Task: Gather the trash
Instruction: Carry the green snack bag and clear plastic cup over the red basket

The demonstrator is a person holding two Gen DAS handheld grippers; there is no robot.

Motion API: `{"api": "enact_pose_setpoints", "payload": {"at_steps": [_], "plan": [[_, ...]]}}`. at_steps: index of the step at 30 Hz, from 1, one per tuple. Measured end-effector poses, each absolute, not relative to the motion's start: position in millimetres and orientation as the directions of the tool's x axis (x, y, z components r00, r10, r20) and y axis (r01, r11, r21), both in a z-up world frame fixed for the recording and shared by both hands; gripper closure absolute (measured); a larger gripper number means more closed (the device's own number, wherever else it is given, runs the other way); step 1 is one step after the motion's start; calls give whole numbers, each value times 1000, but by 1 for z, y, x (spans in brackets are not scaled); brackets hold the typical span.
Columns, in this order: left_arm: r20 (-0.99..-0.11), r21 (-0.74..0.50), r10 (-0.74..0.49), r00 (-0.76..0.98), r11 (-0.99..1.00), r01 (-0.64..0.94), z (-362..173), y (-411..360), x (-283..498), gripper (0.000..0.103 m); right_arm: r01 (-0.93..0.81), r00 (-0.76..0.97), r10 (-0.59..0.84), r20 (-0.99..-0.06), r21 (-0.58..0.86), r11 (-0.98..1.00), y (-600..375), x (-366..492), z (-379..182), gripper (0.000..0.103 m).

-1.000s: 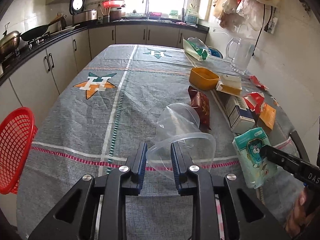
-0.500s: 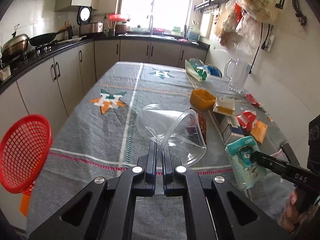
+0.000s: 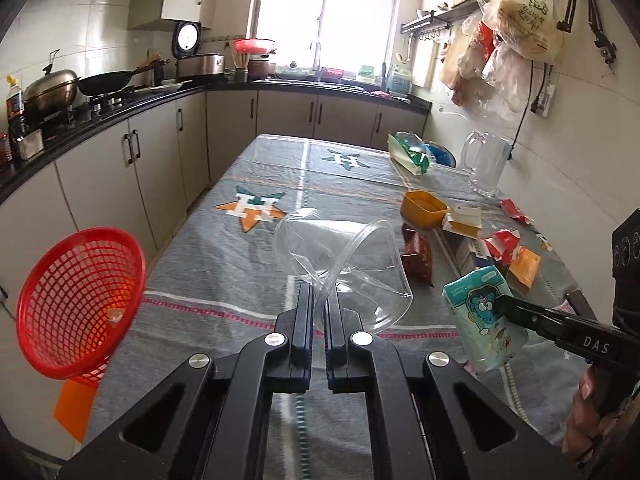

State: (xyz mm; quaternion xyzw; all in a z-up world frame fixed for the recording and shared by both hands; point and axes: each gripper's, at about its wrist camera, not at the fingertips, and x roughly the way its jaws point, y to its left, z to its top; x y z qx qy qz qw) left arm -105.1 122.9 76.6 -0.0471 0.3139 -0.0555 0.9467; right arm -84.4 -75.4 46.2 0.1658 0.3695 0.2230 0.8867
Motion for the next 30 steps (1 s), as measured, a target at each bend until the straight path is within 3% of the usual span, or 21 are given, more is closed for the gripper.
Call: {"api": "enact_pose_setpoints", "payload": {"at_steps": [15,30], "plan": [[-554,-147,-53,831,989,-35,82,187,-126,99,-369,576,552,-603,410,834,-14,-77,61,93],[-531,-186,112,840,952,-245,84,299,-154,99,-511,495,610,-618,361,780,90,-63,86,93]]}}
